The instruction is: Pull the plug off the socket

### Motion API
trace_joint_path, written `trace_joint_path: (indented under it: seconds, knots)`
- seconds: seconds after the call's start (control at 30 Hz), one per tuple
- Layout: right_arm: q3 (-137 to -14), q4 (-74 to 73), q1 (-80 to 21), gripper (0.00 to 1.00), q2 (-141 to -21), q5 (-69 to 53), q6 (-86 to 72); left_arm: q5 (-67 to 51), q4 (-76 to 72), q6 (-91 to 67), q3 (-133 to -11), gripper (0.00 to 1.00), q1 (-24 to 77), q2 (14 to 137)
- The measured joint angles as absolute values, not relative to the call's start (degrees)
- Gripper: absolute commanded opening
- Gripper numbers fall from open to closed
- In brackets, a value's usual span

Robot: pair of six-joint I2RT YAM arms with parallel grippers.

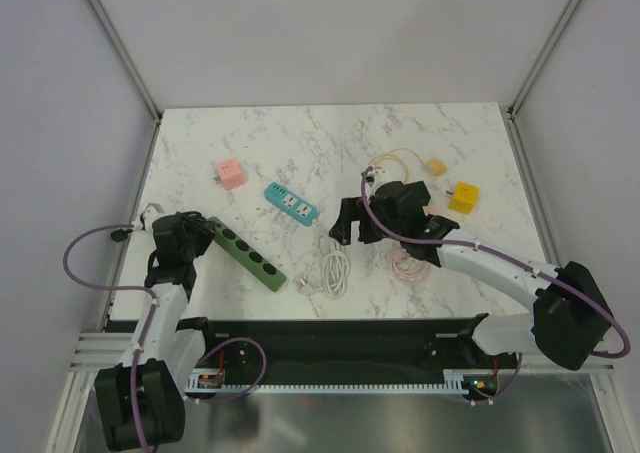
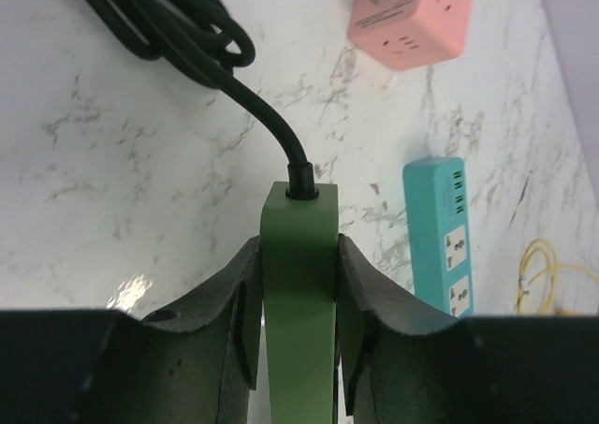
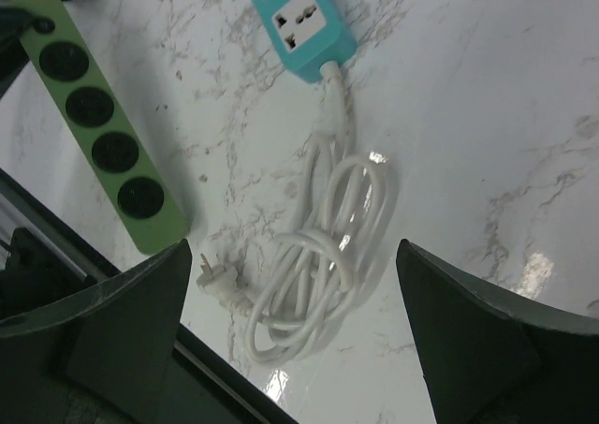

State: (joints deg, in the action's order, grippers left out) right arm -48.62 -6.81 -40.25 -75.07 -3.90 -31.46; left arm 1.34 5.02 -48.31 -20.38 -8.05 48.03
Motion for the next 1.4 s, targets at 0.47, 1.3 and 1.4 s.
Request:
trace_joint_path:
  seconds: [0.47,1.3,1.4]
  knots:
    - [-46.39,-4.89,-42.00,0.98,-72.16,-6.39,-31.70,-18.63,-25.76,-48.64,-17.12,0.42,-20.56,68.14]
    - [-41.41,-2.26,-42.00,0.98,-72.47,-2.79,-36.29,-15.09,16.51,-45.47,-38.92,1.00,-11.66,52.25]
    - [-39.81,-2.50,-42.00,0.98,-72.10,-0.73,-37.26,-15.31,16.64,-45.34,-37.28,1.00,-1.89,47.66]
